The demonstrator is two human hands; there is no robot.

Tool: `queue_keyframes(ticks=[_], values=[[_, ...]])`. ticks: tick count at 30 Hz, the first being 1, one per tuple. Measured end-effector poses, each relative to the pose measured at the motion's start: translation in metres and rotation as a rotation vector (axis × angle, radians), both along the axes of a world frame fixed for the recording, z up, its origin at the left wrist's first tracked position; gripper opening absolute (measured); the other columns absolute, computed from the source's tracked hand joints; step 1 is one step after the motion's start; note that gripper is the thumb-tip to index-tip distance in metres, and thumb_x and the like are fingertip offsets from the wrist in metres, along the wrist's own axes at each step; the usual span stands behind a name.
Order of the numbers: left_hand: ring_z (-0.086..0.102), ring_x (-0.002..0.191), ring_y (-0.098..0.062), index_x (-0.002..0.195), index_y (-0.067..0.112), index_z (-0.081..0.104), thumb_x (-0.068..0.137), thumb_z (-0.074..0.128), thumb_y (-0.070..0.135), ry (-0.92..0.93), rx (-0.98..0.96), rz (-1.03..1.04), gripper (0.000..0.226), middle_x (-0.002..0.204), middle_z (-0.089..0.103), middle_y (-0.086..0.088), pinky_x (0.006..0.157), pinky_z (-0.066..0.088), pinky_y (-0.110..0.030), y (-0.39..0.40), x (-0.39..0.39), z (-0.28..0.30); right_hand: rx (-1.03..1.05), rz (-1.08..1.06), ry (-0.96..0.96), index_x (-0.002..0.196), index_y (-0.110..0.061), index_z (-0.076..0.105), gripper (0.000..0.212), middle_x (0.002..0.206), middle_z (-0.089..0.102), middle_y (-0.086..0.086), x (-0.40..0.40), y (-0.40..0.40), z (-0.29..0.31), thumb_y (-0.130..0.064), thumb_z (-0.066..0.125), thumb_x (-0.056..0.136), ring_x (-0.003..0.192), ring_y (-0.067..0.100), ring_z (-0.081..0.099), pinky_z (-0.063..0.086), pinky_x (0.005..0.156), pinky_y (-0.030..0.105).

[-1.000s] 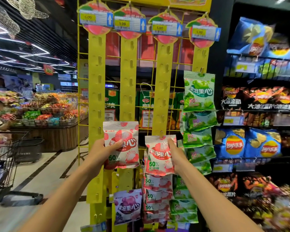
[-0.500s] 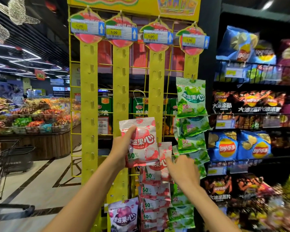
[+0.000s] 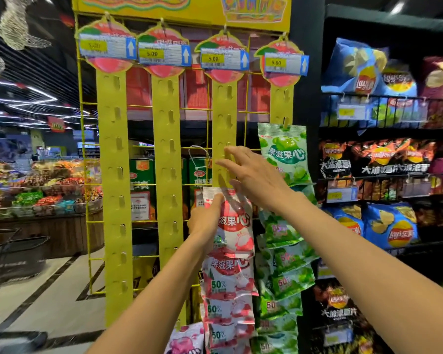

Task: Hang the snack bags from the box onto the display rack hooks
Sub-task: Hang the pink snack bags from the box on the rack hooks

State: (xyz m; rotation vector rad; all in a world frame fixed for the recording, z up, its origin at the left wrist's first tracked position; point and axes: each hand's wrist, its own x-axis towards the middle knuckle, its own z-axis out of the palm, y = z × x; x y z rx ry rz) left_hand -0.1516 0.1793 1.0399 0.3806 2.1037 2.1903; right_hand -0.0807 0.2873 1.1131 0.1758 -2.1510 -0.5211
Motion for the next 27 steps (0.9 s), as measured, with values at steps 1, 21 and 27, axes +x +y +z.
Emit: queue_keyframes(ticks=[1, 21, 27], values=[[0.063, 0.098, -0.031, 0.119, 0.005, 0.057, 0.046, 0.052, 0.076, -0.014, -0.020, 0.006, 0.101, 0.111, 0.066, -0.012, 0.090, 0.050, -0.045, 0.000, -0.002, -0.002, 0.036, 0.000, 0.018, 0.122, -0.012, 0.059, 0.054, 0.130, 0.053, 0.018, -0.004, 0.002, 0.000, -0.011, 0.076, 0.071, 0.114, 0.035, 0.054, 0.052, 0.076, 0.040], [0.068, 0.085, -0.027, 0.081, 0.017, 0.065, 0.088, 0.056, 0.047, 0.195, -0.194, -0.039, 0.032, 0.093, 0.073, -0.009, 0.073, 0.052, -0.038, -0.027, 0.035, -0.044, 0.074, -0.045, 0.100, 0.122, -0.016, 0.059, 0.059, 0.130, 0.055, 0.014, -0.011, 0.004, -0.013, -0.024, 0.082, 0.068, 0.117, 0.032, 0.053, 0.054, 0.075, 0.038], [0.057, 0.065, -0.003, 0.090, 0.015, 0.057, 0.090, 0.060, 0.016, 0.442, -0.366, -0.050, 0.004, 0.083, 0.064, 0.004, 0.049, 0.043, -0.010, -0.061, 0.067, -0.065, -0.057, 0.029, 0.090, 0.122, -0.007, 0.058, 0.057, 0.131, 0.053, 0.019, 0.003, -0.007, -0.033, -0.008, 0.078, 0.068, 0.118, 0.036, 0.052, 0.052, 0.083, 0.044]])
